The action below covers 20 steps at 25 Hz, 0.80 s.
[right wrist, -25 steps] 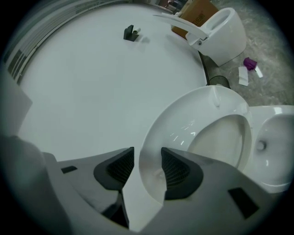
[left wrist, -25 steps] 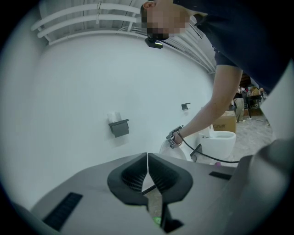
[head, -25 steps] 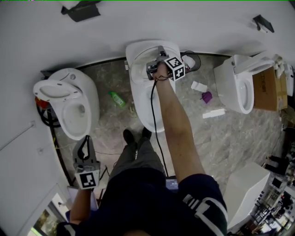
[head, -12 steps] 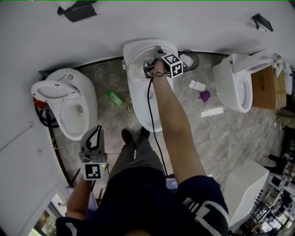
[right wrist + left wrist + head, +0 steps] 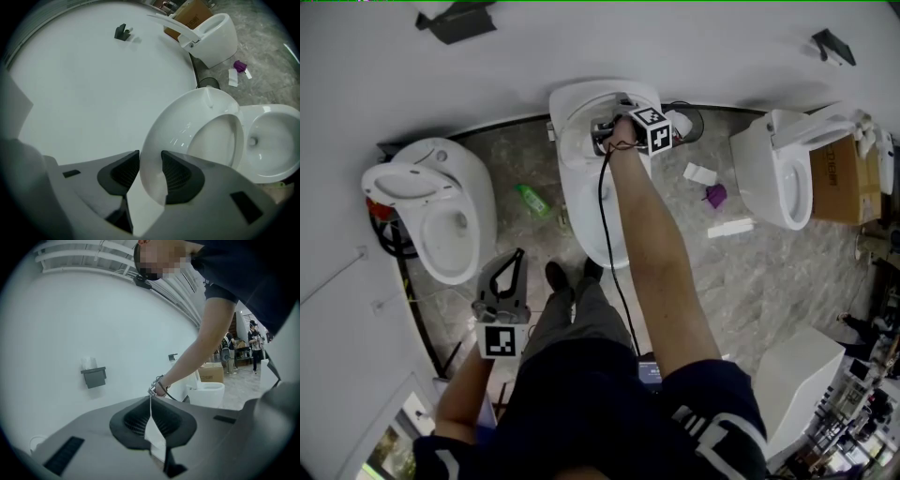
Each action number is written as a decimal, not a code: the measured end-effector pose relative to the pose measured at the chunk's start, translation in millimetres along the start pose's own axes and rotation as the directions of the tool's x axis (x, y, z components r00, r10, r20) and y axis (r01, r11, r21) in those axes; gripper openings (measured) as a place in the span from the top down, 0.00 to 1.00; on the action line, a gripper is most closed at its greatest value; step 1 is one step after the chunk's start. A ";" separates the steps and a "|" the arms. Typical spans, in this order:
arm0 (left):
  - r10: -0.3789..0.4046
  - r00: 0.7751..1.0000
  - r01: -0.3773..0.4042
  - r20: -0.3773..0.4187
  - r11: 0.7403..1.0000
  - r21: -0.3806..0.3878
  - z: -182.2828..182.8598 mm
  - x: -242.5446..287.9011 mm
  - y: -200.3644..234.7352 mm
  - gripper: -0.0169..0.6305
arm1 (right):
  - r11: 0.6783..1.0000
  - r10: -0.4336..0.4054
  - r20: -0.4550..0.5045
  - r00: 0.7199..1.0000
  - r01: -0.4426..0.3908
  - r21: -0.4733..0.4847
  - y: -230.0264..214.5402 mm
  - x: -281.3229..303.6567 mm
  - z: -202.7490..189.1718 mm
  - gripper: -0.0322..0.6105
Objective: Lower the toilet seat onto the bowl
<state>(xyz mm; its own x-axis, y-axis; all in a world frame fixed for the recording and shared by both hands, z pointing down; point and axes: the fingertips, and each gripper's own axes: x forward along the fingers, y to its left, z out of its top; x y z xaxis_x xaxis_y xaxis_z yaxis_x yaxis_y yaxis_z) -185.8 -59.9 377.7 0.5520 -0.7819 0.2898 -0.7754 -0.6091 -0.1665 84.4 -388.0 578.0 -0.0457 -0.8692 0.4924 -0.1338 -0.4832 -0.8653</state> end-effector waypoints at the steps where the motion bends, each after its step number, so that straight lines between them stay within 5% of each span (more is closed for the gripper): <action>1: -0.007 1.000 0.007 -0.003 1.000 0.012 -0.5 1.1 -1.4 0.93 | 1.000 -0.006 0.001 1.000 0.006 0.003 -0.5 0.6 -0.2 0.69; 5: -0.035 0.999 0.037 -0.032 0.997 0.065 -4.1 3.0 -7.8 0.93 | 0.999 -0.031 0.016 0.999 0.031 0.025 -0.7 1.5 0.0 0.70; 20: -0.043 0.998 0.045 -0.037 0.998 0.050 -9.0 6.3 -16.4 0.93 | 1.000 0.015 -0.016 1.000 -0.014 0.028 1.4 -2.4 -0.8 0.74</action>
<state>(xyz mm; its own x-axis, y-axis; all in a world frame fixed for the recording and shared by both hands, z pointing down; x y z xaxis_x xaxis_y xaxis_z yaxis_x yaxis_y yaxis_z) -172.3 -53.7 390.7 0.5730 -0.7496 0.3315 -0.7335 -0.6494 -0.2007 83.5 -386.5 575.7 -0.0633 -0.8744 0.4810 -0.1054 -0.4734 -0.8745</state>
